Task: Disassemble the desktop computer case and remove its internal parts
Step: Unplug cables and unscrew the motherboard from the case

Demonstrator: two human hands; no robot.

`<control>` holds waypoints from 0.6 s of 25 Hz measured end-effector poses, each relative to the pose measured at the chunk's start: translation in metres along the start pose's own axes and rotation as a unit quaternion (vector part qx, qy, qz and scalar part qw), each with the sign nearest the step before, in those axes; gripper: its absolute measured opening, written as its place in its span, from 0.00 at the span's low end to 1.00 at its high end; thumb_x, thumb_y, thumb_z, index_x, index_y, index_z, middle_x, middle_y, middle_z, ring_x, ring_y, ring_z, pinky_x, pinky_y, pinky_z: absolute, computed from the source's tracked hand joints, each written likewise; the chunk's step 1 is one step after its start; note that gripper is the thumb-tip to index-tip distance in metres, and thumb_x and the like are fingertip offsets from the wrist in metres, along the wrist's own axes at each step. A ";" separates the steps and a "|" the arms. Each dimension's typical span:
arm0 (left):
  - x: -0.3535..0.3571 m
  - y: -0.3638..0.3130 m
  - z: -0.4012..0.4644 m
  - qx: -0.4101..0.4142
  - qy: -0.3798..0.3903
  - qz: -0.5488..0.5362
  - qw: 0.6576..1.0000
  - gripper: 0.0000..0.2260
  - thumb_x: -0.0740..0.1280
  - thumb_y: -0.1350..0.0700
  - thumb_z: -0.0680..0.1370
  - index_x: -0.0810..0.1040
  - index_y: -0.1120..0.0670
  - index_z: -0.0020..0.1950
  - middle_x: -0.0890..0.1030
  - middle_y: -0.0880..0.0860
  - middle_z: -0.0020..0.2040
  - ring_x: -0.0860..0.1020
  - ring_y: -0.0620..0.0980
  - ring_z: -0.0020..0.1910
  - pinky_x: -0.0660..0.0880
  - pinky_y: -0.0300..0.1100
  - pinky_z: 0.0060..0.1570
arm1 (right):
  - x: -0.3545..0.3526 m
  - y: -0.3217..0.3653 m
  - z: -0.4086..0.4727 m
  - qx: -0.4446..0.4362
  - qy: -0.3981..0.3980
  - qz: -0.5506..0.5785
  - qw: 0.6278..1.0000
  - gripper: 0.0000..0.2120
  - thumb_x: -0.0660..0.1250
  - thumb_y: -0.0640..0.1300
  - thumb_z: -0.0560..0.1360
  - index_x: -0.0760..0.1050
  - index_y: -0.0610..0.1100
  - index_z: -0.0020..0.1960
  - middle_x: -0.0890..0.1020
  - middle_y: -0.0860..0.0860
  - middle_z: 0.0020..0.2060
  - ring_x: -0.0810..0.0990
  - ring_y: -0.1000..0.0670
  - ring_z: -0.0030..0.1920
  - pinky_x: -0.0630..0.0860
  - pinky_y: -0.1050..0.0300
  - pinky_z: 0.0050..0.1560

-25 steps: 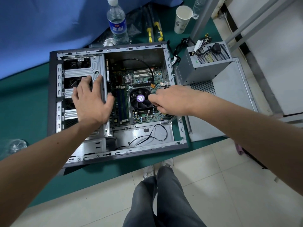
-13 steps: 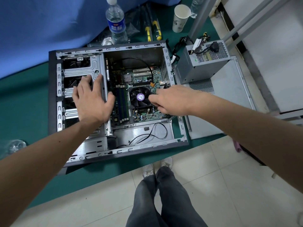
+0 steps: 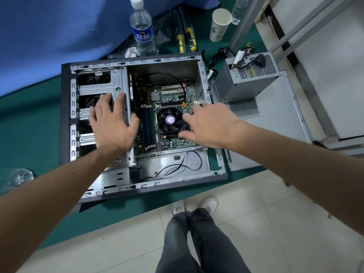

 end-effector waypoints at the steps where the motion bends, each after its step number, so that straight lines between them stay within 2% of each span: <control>1: 0.000 0.000 0.000 0.000 0.000 0.001 1.000 0.29 0.55 0.42 0.76 0.62 0.49 0.76 0.62 0.59 0.75 0.56 0.57 0.76 0.50 0.58 0.74 | 0.000 -0.003 0.000 0.026 -0.013 -0.019 0.999 0.22 0.48 0.60 0.82 0.69 0.44 0.59 0.74 0.47 0.40 0.75 0.48 0.35 0.70 0.53 0.29; 3: 0.000 0.000 0.000 0.001 0.000 0.000 1.000 0.28 0.55 0.42 0.76 0.62 0.49 0.76 0.62 0.59 0.75 0.56 0.57 0.76 0.50 0.58 0.74 | 0.003 -0.002 0.004 0.021 -0.025 -0.024 0.999 0.13 0.50 0.50 0.84 0.68 0.43 0.58 0.72 0.49 0.36 0.70 0.49 0.30 0.67 0.53 0.27; 4: 0.000 0.000 0.000 0.001 -0.001 0.001 1.000 0.28 0.55 0.42 0.76 0.62 0.49 0.76 0.62 0.59 0.75 0.57 0.57 0.75 0.50 0.58 0.74 | 0.004 -0.002 0.006 0.000 -0.025 -0.019 0.999 0.08 0.53 0.46 0.84 0.67 0.44 0.58 0.74 0.49 0.37 0.72 0.48 0.31 0.68 0.53 0.28; 6: 0.000 0.001 0.000 0.000 -0.003 0.002 1.000 0.28 0.55 0.42 0.76 0.62 0.49 0.75 0.62 0.59 0.74 0.57 0.57 0.75 0.51 0.58 0.74 | 0.004 -0.002 0.004 -0.051 -0.023 0.005 0.998 0.06 0.55 0.44 0.83 0.66 0.45 0.59 0.76 0.48 0.40 0.75 0.47 0.35 0.74 0.51 0.32; 8: 0.000 0.000 0.000 0.002 -0.001 0.003 1.000 0.28 0.55 0.42 0.76 0.62 0.49 0.76 0.62 0.59 0.74 0.57 0.57 0.75 0.51 0.58 0.74 | 0.004 -0.004 0.001 -0.093 -0.027 0.047 0.994 0.08 0.57 0.47 0.83 0.64 0.47 0.60 0.74 0.49 0.43 0.74 0.48 0.41 0.77 0.50 0.39; 10: 0.001 0.001 0.000 0.002 -0.001 0.004 1.000 0.29 0.55 0.42 0.76 0.62 0.49 0.76 0.62 0.60 0.74 0.57 0.57 0.75 0.50 0.58 0.74 | 0.005 0.000 -0.001 -0.127 -0.024 0.070 0.989 0.11 0.63 0.45 0.80 0.64 0.50 0.60 0.72 0.51 0.46 0.69 0.49 0.46 0.75 0.51 0.44; 13: 0.001 0.001 0.001 0.003 0.001 0.003 1.000 0.29 0.54 0.41 0.76 0.61 0.49 0.76 0.62 0.60 0.75 0.57 0.57 0.75 0.50 0.58 0.74 | 0.003 0.005 -0.002 -0.110 -0.006 0.113 0.987 0.19 0.67 0.34 0.74 0.68 0.51 0.58 0.71 0.52 0.49 0.65 0.50 0.50 0.74 0.52 0.45; 14: 0.001 0.000 0.001 0.004 0.001 0.004 1.000 0.29 0.54 0.41 0.76 0.61 0.49 0.76 0.62 0.60 0.74 0.57 0.57 0.75 0.50 0.58 0.74 | 0.003 0.007 -0.003 -0.098 -0.004 0.103 0.990 0.19 0.66 0.35 0.74 0.67 0.50 0.60 0.72 0.50 0.51 0.67 0.49 0.50 0.75 0.51 0.46; 15: 0.000 0.000 0.000 0.003 0.000 0.005 1.000 0.29 0.54 0.41 0.76 0.62 0.49 0.76 0.62 0.60 0.74 0.57 0.57 0.75 0.50 0.58 0.74 | 0.002 0.007 -0.004 -0.078 -0.006 0.083 0.994 0.16 0.66 0.40 0.77 0.67 0.48 0.62 0.73 0.48 0.52 0.70 0.47 0.51 0.76 0.50 0.46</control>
Point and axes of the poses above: each hand's wrist, its own z-axis towards the middle knuckle, its own x-axis out of the palm, y = z × x, the point moved 6 cm from there along z, towards the middle knuckle
